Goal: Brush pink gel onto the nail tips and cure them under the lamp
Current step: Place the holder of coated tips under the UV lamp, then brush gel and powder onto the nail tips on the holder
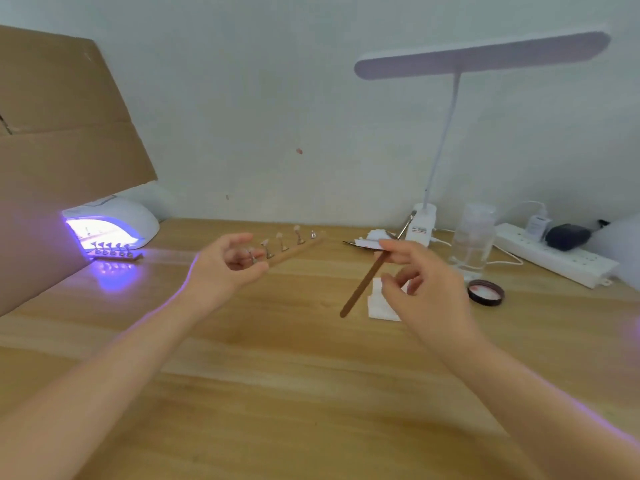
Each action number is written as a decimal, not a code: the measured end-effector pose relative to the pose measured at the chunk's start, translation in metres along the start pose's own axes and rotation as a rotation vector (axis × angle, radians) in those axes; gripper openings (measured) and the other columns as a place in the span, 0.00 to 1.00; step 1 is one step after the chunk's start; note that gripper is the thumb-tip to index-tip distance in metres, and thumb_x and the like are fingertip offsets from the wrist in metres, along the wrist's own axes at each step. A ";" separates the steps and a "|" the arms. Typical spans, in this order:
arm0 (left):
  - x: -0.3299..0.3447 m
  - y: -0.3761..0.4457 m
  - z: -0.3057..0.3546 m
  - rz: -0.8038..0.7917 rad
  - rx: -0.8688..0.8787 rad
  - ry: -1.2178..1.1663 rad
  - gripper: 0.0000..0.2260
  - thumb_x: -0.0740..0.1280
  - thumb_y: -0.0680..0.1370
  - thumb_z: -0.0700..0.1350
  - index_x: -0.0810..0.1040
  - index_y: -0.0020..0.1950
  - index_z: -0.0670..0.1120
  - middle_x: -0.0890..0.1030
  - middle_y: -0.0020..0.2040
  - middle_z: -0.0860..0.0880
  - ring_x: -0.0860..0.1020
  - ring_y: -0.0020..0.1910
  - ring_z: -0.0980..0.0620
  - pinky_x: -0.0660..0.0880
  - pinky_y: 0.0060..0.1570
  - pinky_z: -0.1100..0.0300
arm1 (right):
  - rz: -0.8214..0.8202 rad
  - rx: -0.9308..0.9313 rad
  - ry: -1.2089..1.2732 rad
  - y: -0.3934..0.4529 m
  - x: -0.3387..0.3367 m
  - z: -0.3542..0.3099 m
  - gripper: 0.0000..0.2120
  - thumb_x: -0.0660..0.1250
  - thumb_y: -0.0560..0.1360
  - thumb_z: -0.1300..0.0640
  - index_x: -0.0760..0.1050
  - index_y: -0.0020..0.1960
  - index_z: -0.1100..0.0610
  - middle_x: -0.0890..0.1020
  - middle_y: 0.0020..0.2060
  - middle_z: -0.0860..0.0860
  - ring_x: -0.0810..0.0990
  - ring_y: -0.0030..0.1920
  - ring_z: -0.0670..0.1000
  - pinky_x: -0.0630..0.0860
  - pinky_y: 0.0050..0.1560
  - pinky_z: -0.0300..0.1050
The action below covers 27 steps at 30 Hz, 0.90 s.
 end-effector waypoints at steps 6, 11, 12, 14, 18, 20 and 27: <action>0.091 -0.047 0.048 -0.245 0.081 0.000 0.26 0.78 0.63 0.49 0.69 0.54 0.60 0.83 0.44 0.64 0.76 0.39 0.63 0.72 0.45 0.71 | 0.239 0.024 -0.105 -0.011 -0.105 0.039 0.19 0.74 0.68 0.59 0.76 0.48 0.37 0.78 0.41 0.32 0.75 0.37 0.40 0.70 0.38 0.25; 0.148 -0.077 0.063 -0.401 0.108 0.044 0.23 0.78 0.66 0.46 0.69 0.54 0.57 0.81 0.45 0.67 0.73 0.38 0.68 0.66 0.40 0.79 | 0.355 0.124 -0.099 -0.028 -0.145 0.078 0.15 0.75 0.68 0.55 0.75 0.46 0.38 0.79 0.39 0.32 0.75 0.36 0.43 0.70 0.37 0.27; 0.156 -0.081 0.065 -0.426 0.110 0.056 0.23 0.77 0.66 0.45 0.69 0.53 0.56 0.81 0.45 0.67 0.72 0.37 0.68 0.66 0.40 0.79 | 0.359 0.131 -0.097 -0.030 -0.147 0.082 0.15 0.75 0.69 0.56 0.75 0.45 0.37 0.79 0.39 0.32 0.75 0.36 0.42 0.70 0.37 0.27; 0.171 -0.086 0.066 -0.478 0.112 0.071 0.22 0.77 0.67 0.44 0.68 0.52 0.57 0.81 0.44 0.65 0.72 0.36 0.67 0.67 0.39 0.77 | 0.359 0.132 -0.083 -0.031 -0.147 0.088 0.17 0.74 0.69 0.58 0.75 0.45 0.35 0.80 0.38 0.32 0.75 0.35 0.40 0.69 0.37 0.26; 0.188 -0.090 0.066 -0.580 0.120 0.106 0.24 0.78 0.67 0.44 0.69 0.55 0.59 0.82 0.46 0.62 0.73 0.36 0.63 0.70 0.40 0.73 | 0.327 0.113 -0.096 -0.033 -0.139 0.094 0.19 0.72 0.70 0.60 0.76 0.47 0.36 0.81 0.39 0.32 0.76 0.35 0.40 0.69 0.38 0.26; 0.191 -0.090 0.065 -0.594 0.131 0.143 0.25 0.78 0.67 0.46 0.68 0.55 0.61 0.82 0.47 0.64 0.74 0.37 0.64 0.70 0.41 0.73 | 0.302 0.086 -0.096 -0.036 -0.134 0.093 0.19 0.72 0.70 0.61 0.76 0.48 0.36 0.81 0.41 0.32 0.76 0.36 0.41 0.70 0.38 0.27; 0.191 -0.085 0.055 -0.520 0.152 0.212 0.28 0.81 0.63 0.50 0.70 0.53 0.67 0.79 0.44 0.72 0.76 0.43 0.68 0.67 0.41 0.78 | 0.240 0.021 -0.142 -0.040 -0.118 0.086 0.18 0.71 0.70 0.59 0.76 0.48 0.35 0.81 0.38 0.31 0.76 0.35 0.41 0.69 0.37 0.26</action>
Point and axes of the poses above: each hand's wrist, its own y-axis towards the middle knuckle, its own x-axis out of the palm, z = x × y, the point moved 3 cm from there along y, towards the middle knuckle
